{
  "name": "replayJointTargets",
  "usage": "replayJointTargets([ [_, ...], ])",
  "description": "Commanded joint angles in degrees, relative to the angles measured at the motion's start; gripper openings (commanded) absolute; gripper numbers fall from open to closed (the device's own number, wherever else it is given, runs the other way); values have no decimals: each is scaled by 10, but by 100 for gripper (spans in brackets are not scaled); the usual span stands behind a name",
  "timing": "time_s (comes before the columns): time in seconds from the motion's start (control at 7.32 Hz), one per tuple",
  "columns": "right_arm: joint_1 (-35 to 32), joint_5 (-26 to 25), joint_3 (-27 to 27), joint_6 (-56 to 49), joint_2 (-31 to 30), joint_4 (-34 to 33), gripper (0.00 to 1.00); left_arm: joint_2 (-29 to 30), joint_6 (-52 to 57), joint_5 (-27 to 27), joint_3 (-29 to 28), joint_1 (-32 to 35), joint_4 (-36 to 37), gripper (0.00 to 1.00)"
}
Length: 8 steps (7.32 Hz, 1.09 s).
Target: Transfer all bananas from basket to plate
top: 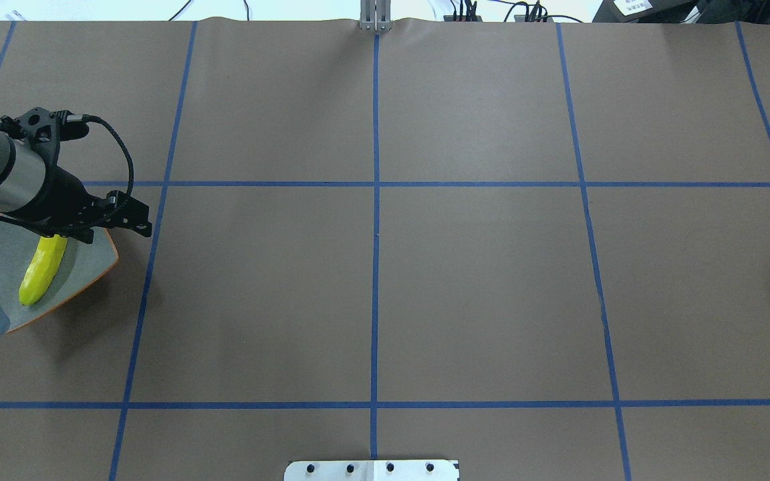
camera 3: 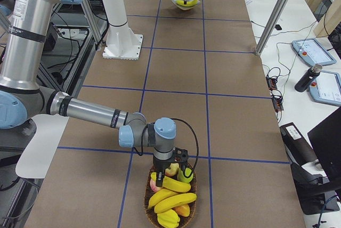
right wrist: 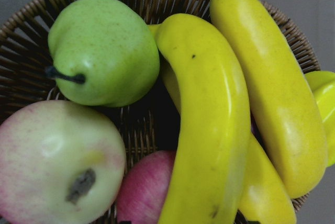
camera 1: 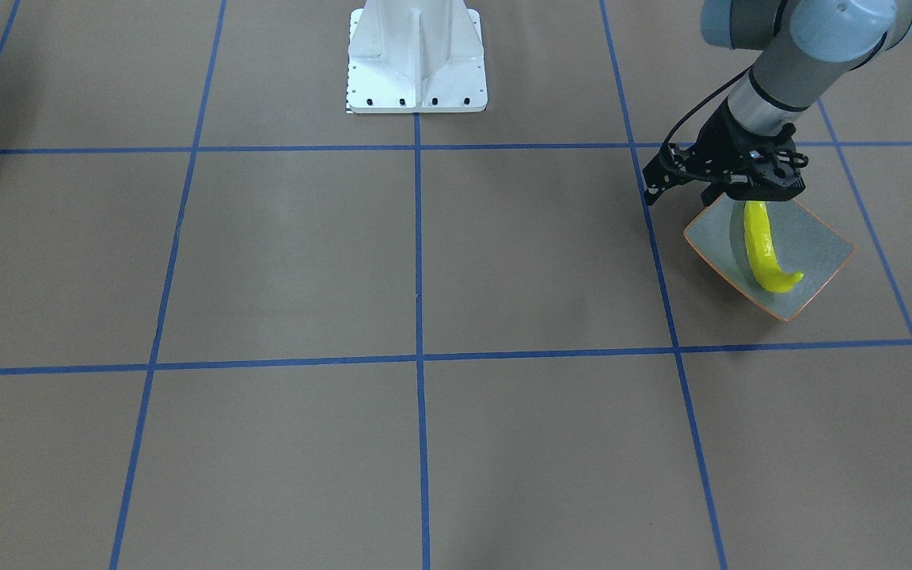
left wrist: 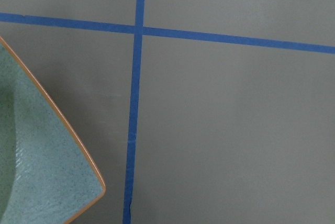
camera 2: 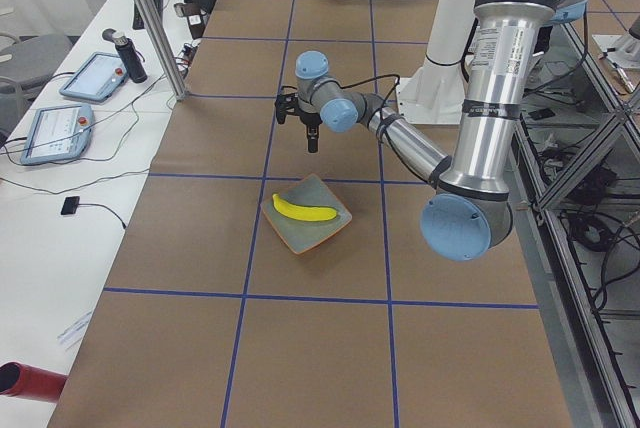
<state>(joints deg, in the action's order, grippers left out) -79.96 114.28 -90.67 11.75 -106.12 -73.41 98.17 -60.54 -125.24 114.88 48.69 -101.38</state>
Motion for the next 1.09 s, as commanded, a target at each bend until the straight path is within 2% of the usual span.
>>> replayJointTargets([
  [0.0, 0, 15, -4, -31, 6, -3, 0, 0, 0, -1, 0, 0, -3, 100],
  [0.41, -53, 21, -14, -73, 12, -9, 0, 1, -1, -2, -3, -1, -11, 100],
  [0.68, -99, 21, -35, -110, 27, -48, 0, 1, -1, -2, -1, -1, -11, 100],
  [0.96, -108, 13, -36, -111, 21, -43, 0, 1, -1, -2, 0, -1, -12, 100],
])
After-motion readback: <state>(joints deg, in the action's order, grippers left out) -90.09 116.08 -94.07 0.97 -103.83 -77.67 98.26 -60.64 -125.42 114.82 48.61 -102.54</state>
